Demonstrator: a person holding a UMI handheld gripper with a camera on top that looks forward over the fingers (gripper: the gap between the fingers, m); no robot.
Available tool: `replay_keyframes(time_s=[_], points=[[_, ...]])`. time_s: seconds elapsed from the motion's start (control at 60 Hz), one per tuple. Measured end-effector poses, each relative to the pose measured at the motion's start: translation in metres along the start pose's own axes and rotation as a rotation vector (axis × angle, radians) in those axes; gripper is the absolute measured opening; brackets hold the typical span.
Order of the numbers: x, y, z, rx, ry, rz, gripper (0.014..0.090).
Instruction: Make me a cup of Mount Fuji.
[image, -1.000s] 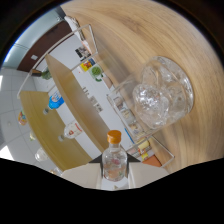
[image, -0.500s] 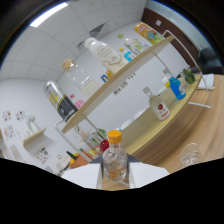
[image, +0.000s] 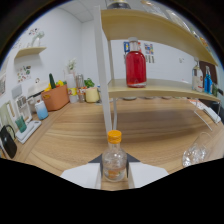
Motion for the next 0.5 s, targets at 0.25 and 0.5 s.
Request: replay_keyframes(time_s=[0.25,0.5], points=[[-0.005,0.021,0.013,-0.123,0.008,-0.024,0.0359],[-0.006,0.026,0.007,-0.133,-0.006,-0.049,0.0368]])
